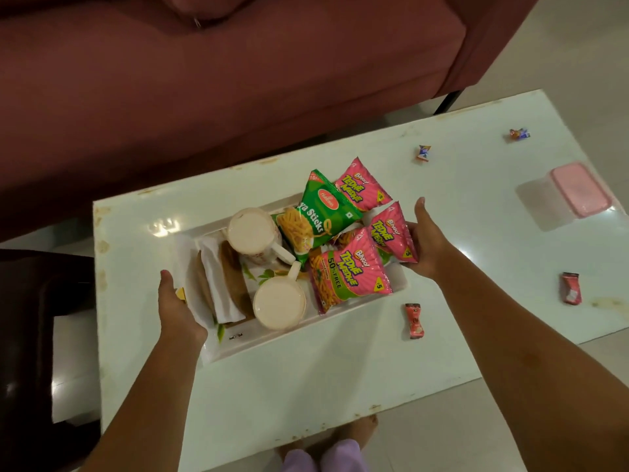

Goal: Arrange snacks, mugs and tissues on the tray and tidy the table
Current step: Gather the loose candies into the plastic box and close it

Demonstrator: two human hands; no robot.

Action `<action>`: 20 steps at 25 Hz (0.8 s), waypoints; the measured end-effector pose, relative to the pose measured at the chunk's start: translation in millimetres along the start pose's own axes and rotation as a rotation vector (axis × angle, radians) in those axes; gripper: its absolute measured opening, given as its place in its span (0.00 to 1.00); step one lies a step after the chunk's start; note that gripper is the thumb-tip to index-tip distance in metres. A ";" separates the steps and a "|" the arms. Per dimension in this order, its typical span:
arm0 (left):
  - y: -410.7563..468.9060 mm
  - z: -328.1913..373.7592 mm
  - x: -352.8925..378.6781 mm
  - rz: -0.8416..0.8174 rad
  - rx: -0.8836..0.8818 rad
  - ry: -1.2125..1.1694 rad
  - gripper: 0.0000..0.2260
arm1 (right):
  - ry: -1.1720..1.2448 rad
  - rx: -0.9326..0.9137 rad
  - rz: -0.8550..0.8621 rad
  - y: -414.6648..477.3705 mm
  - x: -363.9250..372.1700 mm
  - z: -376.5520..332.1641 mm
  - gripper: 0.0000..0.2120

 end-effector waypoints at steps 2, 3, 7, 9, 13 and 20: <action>-8.1 -6.2 26.3 -0.011 -0.010 -0.029 0.24 | 0.000 -0.014 0.041 -5.2 -28.1 -17.4 0.41; -14.5 -8.8 41.9 -0.020 -0.010 -0.038 0.24 | 0.001 -0.021 0.057 -8.9 -43.2 -26.7 0.41; -35.0 -27.4 109.7 -0.118 -0.038 -0.044 0.24 | -0.055 -0.062 0.120 -21.4 -101.3 -62.4 0.39; -40.1 -38.5 135.3 -0.175 -0.061 -0.016 0.24 | -0.096 -0.068 0.187 -24.2 -124.9 -74.2 0.37; -43.0 -59.2 157.4 -0.159 -0.079 0.044 0.26 | -0.122 -0.069 0.243 -23.3 -161.2 -86.9 0.37; -42.9 -78.6 158.6 -0.116 -0.032 0.114 0.27 | -0.129 -0.077 0.214 -14.6 -179.5 -75.4 0.36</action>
Point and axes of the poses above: each hand's wrist, its own y-axis towards the middle knuckle, its own x-axis out of the palm, z = x × y, the point moved 6 cm from there along y, towards the middle knuckle, and after that the axes turned 6 degrees about x, right-handed, at the moved point
